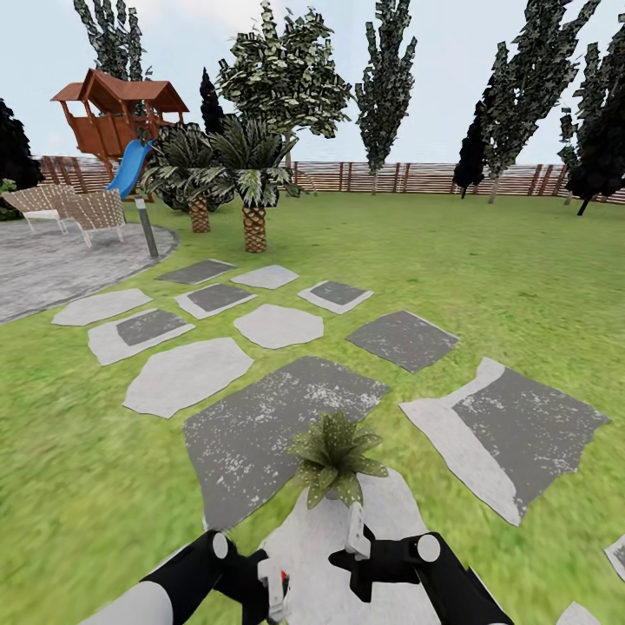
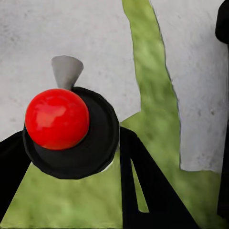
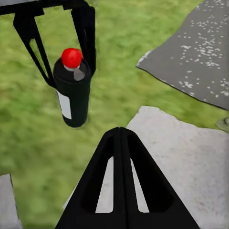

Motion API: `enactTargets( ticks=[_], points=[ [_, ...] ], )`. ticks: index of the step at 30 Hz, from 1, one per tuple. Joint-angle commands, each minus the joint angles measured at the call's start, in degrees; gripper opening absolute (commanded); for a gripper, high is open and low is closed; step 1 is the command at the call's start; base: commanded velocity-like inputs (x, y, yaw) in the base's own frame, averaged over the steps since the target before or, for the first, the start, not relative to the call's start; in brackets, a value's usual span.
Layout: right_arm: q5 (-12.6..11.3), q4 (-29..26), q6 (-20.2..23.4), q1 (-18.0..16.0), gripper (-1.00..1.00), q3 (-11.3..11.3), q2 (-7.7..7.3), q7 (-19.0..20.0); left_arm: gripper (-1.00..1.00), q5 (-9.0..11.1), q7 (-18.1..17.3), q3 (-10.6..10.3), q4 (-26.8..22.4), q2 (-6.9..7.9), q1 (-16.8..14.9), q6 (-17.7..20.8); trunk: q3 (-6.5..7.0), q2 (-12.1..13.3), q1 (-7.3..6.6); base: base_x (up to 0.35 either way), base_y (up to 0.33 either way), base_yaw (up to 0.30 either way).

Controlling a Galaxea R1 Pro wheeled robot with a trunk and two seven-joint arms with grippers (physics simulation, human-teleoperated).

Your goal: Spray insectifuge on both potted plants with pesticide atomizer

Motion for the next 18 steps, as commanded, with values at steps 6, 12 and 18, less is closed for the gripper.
enactTargets(
  ticks=[6,12,18],
  points=[
    [0.46,-0.05,-0.33,-0.02,-1.0,-0.33,0.02,0.26,-1.0,-0.5,-0.03,0.11,0.69,3.11,0.04,-0.56,-0.05,-0.02,-0.01,0.0,0.0,0.0],
    [0.46,0.24,-0.36,-0.02,-1.0,-0.34,-0.01,0.2,-1.0,-0.44,-0.19,0.11,0.71,5.9,0.12,-0.71,-0.05,-0.02,-0.01,0.0,0.0,0.0],
    [0.42,0.35,-0.52,-0.02,1.0,-0.38,-0.08,0.15,-1.0,-0.33,-0.04,0.18,0.71,7.43,0.35,-1.05,-0.05,-0.02,-0.01,0.0,0.0,0.0]
  ],
)
